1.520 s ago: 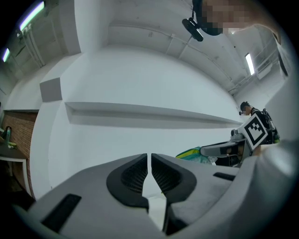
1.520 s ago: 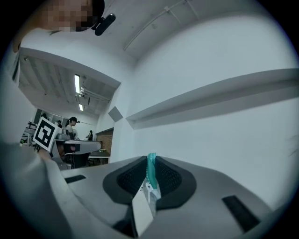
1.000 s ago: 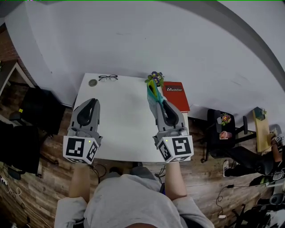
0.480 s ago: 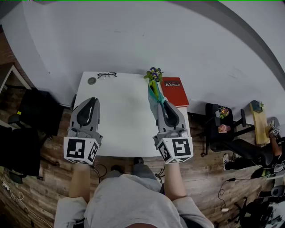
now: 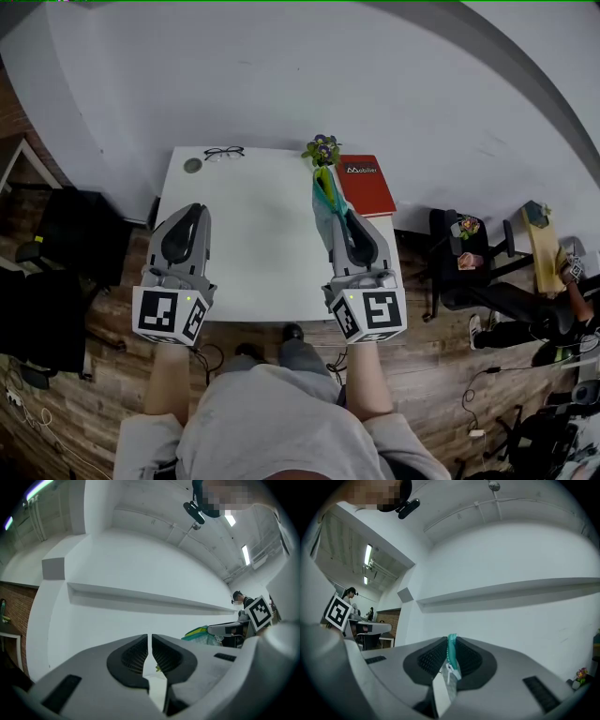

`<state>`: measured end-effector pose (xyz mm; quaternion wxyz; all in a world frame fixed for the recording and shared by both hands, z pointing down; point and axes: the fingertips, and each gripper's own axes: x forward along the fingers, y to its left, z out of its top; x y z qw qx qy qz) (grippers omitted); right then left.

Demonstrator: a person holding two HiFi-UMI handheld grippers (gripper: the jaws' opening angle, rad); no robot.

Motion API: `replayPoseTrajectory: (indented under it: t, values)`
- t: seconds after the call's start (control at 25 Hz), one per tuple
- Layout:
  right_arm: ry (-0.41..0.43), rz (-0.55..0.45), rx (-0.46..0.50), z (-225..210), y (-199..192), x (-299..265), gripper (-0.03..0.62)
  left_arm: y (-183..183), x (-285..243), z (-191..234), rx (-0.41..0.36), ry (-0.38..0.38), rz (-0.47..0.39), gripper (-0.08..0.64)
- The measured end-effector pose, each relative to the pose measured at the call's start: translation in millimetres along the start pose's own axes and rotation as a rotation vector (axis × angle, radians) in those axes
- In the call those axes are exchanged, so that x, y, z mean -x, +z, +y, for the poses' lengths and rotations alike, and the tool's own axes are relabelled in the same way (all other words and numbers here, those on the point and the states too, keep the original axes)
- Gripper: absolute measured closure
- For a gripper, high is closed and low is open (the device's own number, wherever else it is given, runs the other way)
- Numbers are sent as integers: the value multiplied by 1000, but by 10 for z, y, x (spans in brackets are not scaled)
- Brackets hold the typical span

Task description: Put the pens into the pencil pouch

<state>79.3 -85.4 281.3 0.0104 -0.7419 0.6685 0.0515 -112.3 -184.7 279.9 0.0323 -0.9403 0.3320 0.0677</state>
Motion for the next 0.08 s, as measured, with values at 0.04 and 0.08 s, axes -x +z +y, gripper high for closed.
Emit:
replayPoseTrajectory:
  t: [0.04,0.08]
  values:
    - [-1,-2,1,10,3,11,523,4,13,1,3,-2,-1,514]
    - [-2,-3,1,21,6,22,523,8,26,1,7,-3,-3,512]
